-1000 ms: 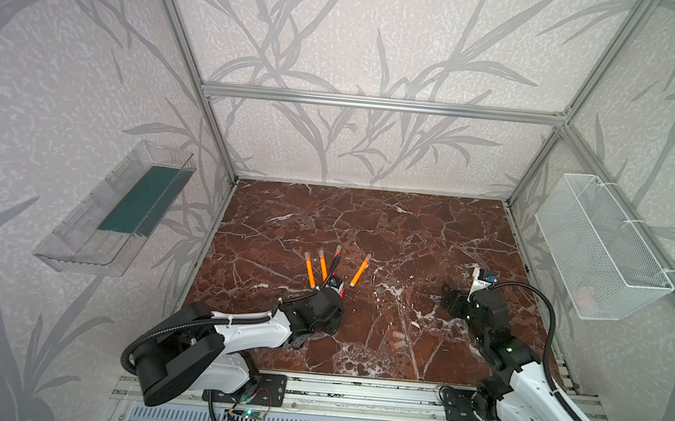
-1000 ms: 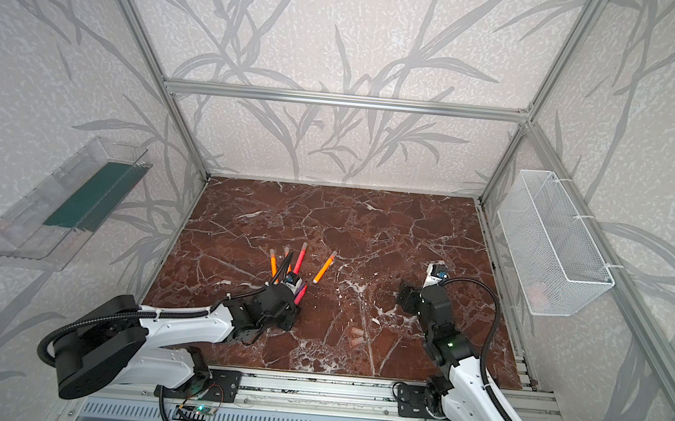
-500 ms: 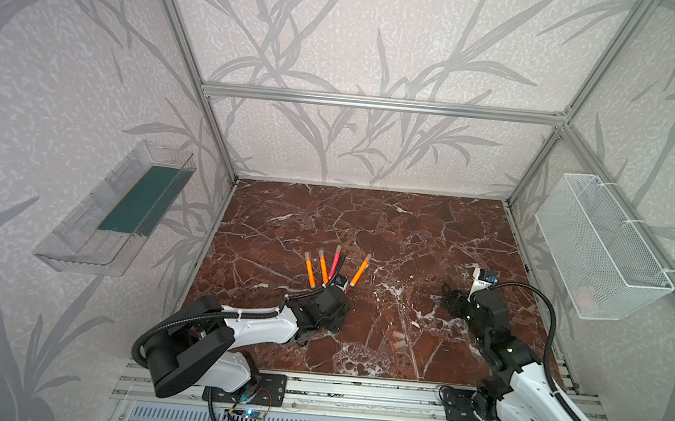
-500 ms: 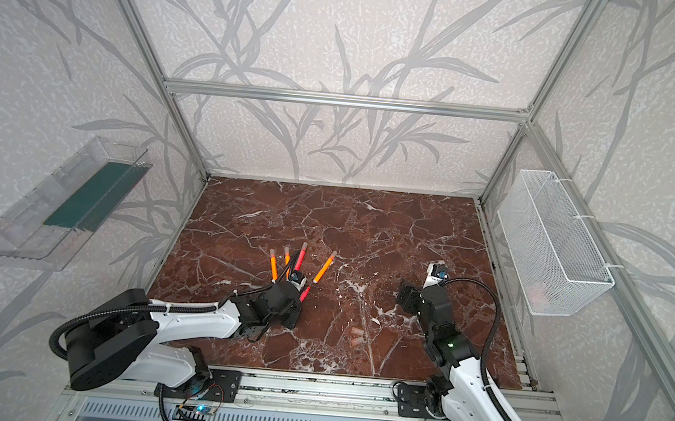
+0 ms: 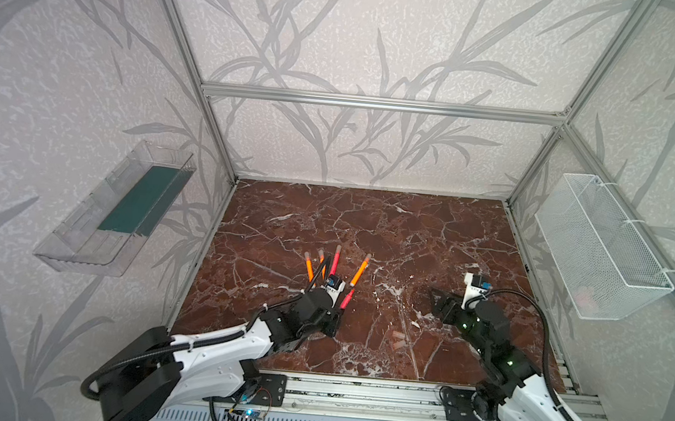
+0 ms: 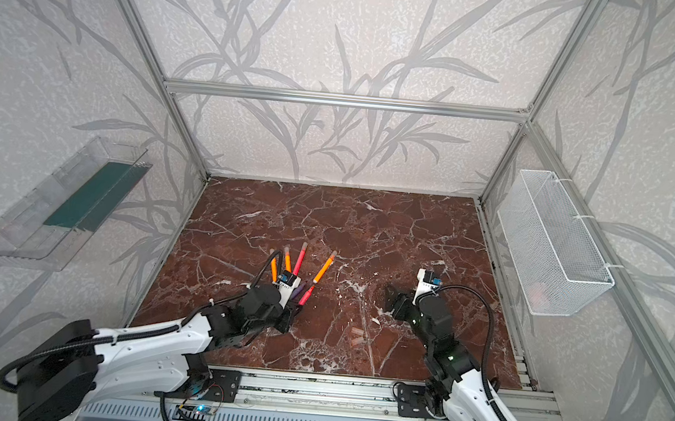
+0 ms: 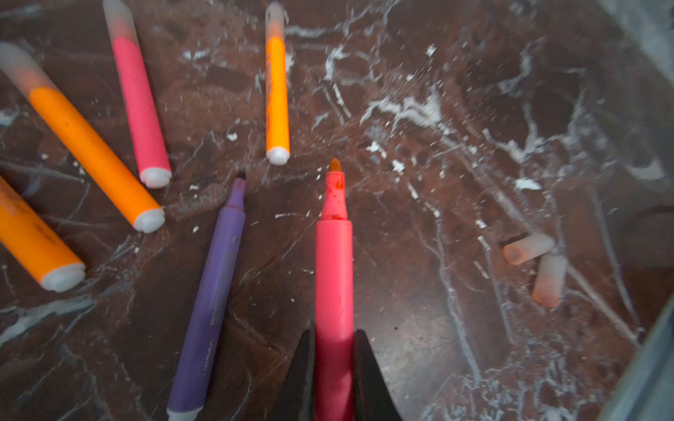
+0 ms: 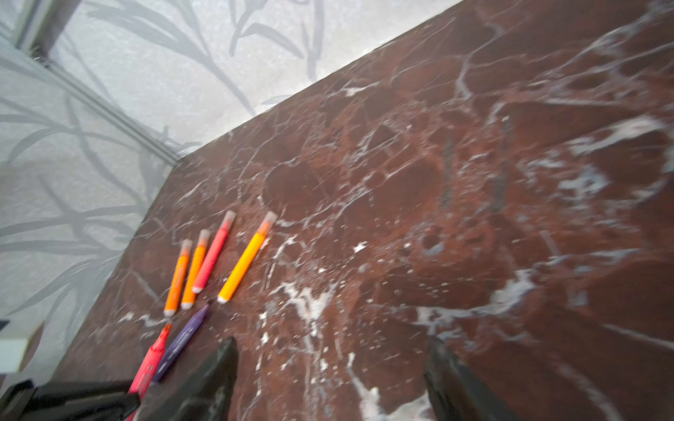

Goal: Insert the pens into the pen caps
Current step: 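Lift the pink marker upright with the left gripper while the right moves toward it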

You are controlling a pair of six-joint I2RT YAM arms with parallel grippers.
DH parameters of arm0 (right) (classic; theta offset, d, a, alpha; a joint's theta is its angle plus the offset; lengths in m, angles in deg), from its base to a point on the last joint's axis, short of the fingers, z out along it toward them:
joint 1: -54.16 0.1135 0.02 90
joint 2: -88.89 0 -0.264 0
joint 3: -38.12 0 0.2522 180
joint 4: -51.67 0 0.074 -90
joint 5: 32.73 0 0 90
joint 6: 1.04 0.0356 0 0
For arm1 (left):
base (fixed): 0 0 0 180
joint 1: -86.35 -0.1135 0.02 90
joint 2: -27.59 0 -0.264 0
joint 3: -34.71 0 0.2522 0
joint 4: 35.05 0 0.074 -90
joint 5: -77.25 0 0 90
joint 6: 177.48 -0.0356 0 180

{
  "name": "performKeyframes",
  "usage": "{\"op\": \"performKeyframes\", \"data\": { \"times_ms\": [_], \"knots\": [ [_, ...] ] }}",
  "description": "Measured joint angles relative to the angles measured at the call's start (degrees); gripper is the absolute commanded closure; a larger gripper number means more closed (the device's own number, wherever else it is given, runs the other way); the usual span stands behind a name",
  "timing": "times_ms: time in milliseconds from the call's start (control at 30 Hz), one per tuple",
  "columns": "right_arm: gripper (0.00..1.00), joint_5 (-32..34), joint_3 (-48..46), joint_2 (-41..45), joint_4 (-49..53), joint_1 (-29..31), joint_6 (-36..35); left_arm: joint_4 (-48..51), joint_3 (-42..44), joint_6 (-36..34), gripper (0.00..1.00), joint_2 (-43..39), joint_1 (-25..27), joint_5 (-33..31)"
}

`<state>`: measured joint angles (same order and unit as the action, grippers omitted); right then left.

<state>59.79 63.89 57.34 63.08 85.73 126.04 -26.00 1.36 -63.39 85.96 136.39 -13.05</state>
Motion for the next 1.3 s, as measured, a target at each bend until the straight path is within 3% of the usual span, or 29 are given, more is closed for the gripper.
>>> {"op": "performKeyframes", "data": {
  "times_ms": [133, 267, 600, 833, 1000, 1300],
  "knots": [
    [0.21, 3.80, -0.39, -2.45, -6.75, 15.89, 2.43, -1.20, 2.73, 0.42, 1.00, -7.58, 0.15, 0.63],
    [0.21, 5.99, -0.48, -9.55, -15.78, 23.96, 4.09, -1.01, 4.63, 1.11, 1.00, -11.47, 0.15, 0.63],
    [0.26, 5.29, 4.17, -32.04, -31.08, 31.87, 7.41, -2.08, 4.74, 2.54, 1.00, -10.05, 0.81, 2.91],
    [0.27, 4.98, 8.26, -42.03, -40.59, 33.53, 7.93, -4.28, 4.68, 2.69, 1.00, -6.10, 2.47, 3.43],
    [0.33, 4.83, 11.15, -50.03, -43.78, 33.62, 9.09, -5.29, 4.07, 2.67, 1.00, -3.96, 3.58, 3.48],
    [0.35, 6.23, 12.48, -54.62, -47.28, 33.62, 10.36, -5.84, 3.93, 2.49, 1.00, -4.74, 3.96, 2.54]
  ]
}}
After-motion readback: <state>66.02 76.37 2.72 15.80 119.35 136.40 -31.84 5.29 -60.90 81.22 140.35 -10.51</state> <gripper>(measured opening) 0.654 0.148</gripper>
